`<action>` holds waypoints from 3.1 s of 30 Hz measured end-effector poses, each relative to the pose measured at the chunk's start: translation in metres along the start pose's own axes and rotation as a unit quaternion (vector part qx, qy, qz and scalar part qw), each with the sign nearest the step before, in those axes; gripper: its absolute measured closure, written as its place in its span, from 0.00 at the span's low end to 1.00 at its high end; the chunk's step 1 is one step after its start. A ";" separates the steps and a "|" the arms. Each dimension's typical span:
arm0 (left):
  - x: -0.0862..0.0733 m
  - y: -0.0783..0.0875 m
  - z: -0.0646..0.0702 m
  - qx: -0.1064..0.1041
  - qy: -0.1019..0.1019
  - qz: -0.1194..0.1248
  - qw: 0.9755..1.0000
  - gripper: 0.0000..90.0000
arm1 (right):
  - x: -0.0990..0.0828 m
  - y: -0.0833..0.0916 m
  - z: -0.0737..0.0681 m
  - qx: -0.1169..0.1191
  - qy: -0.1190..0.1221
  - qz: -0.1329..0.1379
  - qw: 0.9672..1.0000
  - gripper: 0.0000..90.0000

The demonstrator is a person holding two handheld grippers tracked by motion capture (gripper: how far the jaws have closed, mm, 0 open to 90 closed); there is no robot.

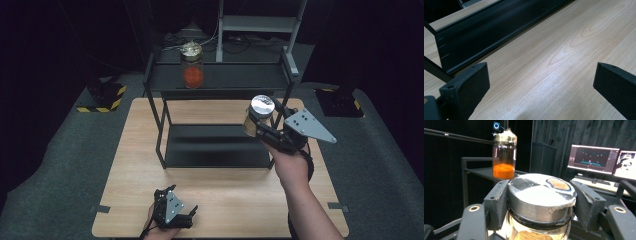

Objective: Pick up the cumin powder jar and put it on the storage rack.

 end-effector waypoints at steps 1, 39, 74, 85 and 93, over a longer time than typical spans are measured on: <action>0.000 0.000 0.000 0.000 0.000 -0.001 1.000 0.01 | 0.002 -0.001 0.000 -0.001 0.001 0.001 1.000 0.38; -0.002 0.002 -0.003 -0.009 0.009 0.010 1.000 0.01 | 0.063 -0.064 0.007 -0.044 0.008 0.022 0.999 0.38; -0.005 0.004 -0.005 -0.012 0.012 0.018 1.000 0.01 | 0.053 -0.119 0.028 -0.065 -0.006 -0.007 0.998 0.38; -0.005 0.004 -0.004 -0.011 0.010 0.019 1.000 0.01 | 0.049 -0.126 0.028 -0.068 -0.010 -0.012 0.998 0.38; -0.005 0.005 -0.005 -0.013 0.012 0.020 1.000 0.01 | 0.047 -0.129 0.029 -0.068 -0.013 -0.010 0.998 0.38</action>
Point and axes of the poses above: each handheld gripper's, and its own axes: y roughly backward along the jaws, x roughly out of its top, z roughly to its right, the point moved 8 cm from there along -y, roughly forward along the jaws, and after that the axes turned 2 degrees about -z, right-handed, at the moved point
